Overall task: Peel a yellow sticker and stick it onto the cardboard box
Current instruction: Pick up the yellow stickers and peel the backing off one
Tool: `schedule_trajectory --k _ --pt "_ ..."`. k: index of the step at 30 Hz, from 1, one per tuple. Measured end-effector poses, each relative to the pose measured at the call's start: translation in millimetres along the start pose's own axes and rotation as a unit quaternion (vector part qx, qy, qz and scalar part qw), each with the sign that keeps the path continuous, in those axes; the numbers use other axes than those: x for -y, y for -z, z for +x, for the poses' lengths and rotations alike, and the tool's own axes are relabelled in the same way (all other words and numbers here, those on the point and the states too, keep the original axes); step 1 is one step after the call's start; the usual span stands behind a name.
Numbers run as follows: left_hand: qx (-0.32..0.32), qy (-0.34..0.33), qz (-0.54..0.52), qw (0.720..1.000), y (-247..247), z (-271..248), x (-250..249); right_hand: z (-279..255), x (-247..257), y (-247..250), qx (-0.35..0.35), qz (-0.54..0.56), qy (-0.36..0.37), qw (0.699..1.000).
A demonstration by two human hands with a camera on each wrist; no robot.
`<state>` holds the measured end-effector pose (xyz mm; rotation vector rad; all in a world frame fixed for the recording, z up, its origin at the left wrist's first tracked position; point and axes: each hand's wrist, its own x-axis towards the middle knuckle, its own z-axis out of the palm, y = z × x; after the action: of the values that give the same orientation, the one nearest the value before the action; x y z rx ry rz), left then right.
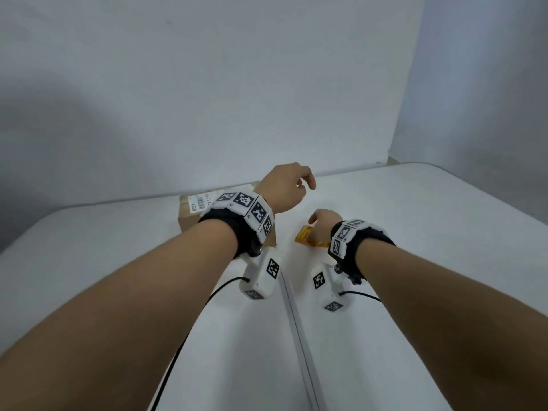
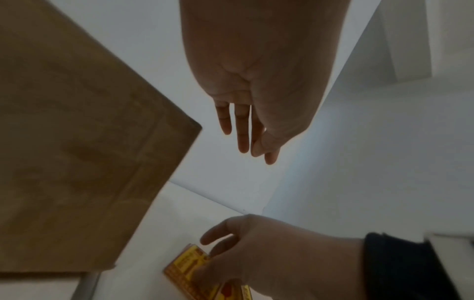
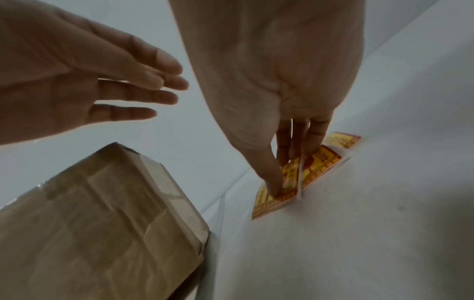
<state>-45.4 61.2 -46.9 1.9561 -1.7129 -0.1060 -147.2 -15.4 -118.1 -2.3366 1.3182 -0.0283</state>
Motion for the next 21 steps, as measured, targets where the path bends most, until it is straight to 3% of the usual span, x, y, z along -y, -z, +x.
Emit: schedule_trajectory --k 12,17,21 --pt "-0.039 0.018 -0.077 0.996 -2.0 -32.3 -4.8 -7.6 -26.7 -2.1 -0.069 0.184 -0.03 0.98" --pt "-0.02 0.072 -0.154 0.985 -10.8 -37.8 -13.4 -16.0 -34.5 -1.5 -0.111 0.251 -0.002 0.962" --pt "-0.007 0.134 -0.254 0.958 -20.5 -48.5 -8.6 -25.3 -33.3 2.9 -0.108 0.335 0.041 0.935"
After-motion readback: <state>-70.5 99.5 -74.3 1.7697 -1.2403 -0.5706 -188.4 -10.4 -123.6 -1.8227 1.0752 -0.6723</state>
